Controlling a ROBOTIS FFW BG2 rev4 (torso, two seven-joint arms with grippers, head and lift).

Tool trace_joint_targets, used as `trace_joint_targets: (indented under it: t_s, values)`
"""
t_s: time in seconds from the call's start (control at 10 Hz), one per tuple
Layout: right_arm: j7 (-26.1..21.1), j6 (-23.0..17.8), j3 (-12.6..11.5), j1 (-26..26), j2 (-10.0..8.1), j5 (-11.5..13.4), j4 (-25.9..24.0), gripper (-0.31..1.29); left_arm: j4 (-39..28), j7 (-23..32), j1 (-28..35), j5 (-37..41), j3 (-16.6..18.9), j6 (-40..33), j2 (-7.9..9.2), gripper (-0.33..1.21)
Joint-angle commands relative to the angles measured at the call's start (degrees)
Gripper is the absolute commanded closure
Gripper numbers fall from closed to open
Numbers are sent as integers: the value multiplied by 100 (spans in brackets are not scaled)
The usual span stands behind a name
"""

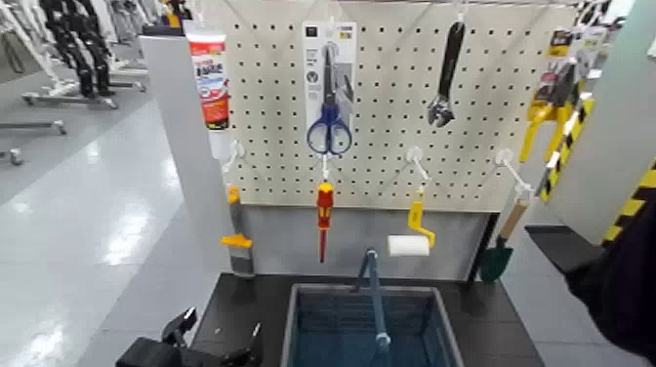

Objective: Put the red glue tube into the crate.

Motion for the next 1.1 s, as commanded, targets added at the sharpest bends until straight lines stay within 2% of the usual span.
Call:
trace_joint_targets:
  t_s: [0.1,0.5,0.8,1.1]
  values:
    - [0,9,0,-8,835,-4,3,14,-3,-2,0,1,3,17,0,18]
    - [0,27,9,-8,835,5,3,14,-3,-72,-27,-8,38,26,8,19]
    - [0,45,18,-17,835,5,3,14,-266,-986,-580,98,408,966,-53,19]
    - [0,71,9,-35,835,-4,21,14,-398,-2094,-1547,256,794,1986,-273,18]
